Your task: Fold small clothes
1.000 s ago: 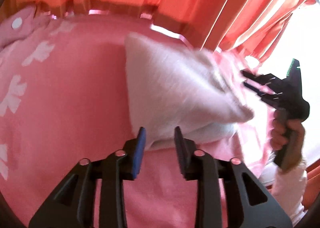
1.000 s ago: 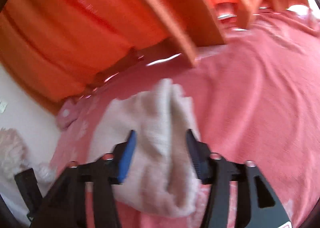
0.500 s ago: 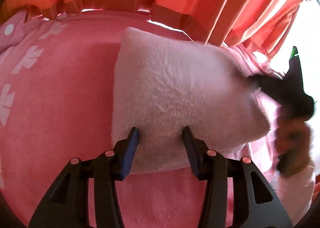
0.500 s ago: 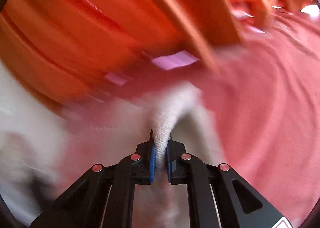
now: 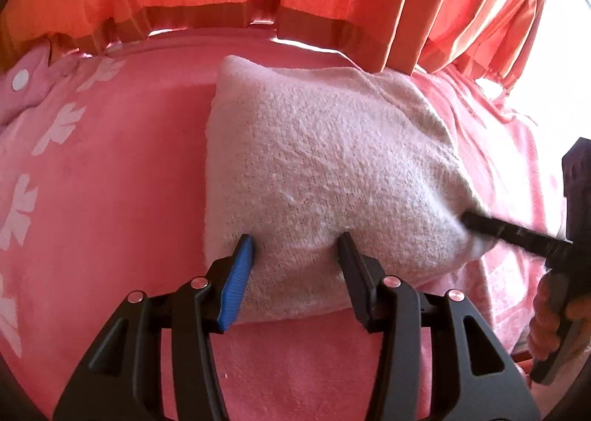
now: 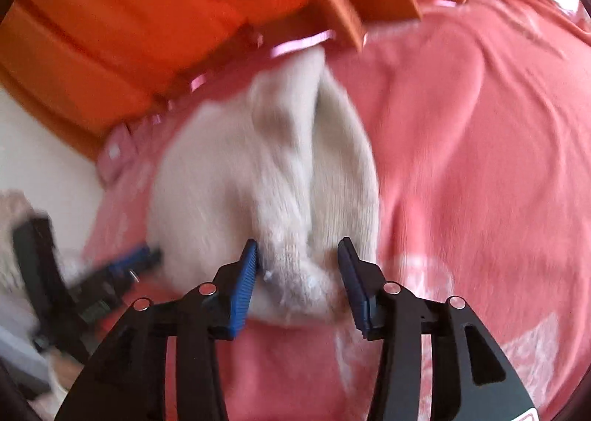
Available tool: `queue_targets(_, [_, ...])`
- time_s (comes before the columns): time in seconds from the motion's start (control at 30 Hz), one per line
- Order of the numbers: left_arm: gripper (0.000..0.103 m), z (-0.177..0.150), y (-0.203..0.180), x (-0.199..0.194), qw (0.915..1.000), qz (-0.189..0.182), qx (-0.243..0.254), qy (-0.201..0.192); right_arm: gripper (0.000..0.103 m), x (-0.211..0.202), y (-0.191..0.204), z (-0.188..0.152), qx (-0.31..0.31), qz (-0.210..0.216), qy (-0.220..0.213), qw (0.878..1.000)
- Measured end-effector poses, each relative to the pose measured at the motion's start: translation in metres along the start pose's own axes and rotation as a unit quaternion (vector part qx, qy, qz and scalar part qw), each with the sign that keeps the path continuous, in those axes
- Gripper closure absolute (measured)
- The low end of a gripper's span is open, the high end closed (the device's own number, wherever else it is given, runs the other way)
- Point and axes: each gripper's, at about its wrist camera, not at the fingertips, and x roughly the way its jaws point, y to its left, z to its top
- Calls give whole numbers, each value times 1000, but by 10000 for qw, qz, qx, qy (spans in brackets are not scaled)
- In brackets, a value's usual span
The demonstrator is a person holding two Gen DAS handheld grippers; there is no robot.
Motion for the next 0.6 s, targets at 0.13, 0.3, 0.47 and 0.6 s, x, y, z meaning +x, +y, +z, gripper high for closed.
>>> queue_targets(0.13, [57, -1, -6, 0, 9997, 183, 120, 77, 91, -38, 2, -4, 112, 268, -595, 9978])
queue_targets(0.3, [55, -2, -7, 2, 9996, 212, 139, 127, 91, 14, -19, -20, 39, -383, 52, 9992])
queue_targets(0.47, [54, -5, -17, 5, 9979, 496, 407, 82, 87, -19, -19, -13, 243, -146, -75, 9996])
queue_targets(0.6, [52, -6, -18, 7, 9975, 549, 437, 62, 80, -55, 1, 6, 35, -218, -607, 9979])
